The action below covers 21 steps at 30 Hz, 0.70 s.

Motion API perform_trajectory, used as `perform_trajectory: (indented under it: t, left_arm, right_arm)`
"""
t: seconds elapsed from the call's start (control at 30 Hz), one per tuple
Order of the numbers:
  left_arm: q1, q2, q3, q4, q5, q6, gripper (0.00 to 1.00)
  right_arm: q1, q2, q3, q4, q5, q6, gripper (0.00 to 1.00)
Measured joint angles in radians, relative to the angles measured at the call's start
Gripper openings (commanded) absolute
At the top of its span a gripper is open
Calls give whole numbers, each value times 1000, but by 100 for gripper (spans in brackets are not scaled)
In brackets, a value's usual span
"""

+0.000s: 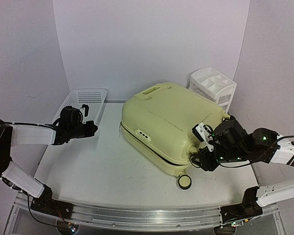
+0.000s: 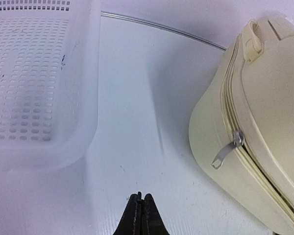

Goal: Open, take out, and arrange the luggage
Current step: Rotate the luggage at the center of the board.

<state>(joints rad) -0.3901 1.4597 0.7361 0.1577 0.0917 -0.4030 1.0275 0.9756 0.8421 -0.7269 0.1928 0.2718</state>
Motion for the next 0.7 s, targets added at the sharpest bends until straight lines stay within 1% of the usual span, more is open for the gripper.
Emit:
perform_trajectory:
  t: [0.07,0.13,0.27,0.33,0.47,0.53,0.63,0.7]
  left_arm:
    - [-5,-57,-56,-1,0,-9,0]
    - [-9,-102,-98,-2,3,-17,0]
    - [-11,-191,-178,-3,25,-35,0]
    - [-11,-232,-209,-5,34,-45,0]
    - [-11,-317,-251,-35,40,-58,0]
    - [-11,-348,-254,-61,41,-64,0]
    - [-13,-382,-254,-90,40,-68,0]
    - [-15,-401,-254,-111,41,-68,0]
  right_arm:
    - [3,0,0,-10,15,-6,24]
    - [4,4,0,-19,31,-14,29]
    - [6,48,6,-34,53,-23,41]
    - [9,74,22,-43,70,-23,49]
    - [11,117,50,-56,117,-18,59]
    - [8,141,63,-70,162,6,61]
    - [-20,179,77,-94,215,25,56]
    - [-34,191,87,-106,223,11,55]
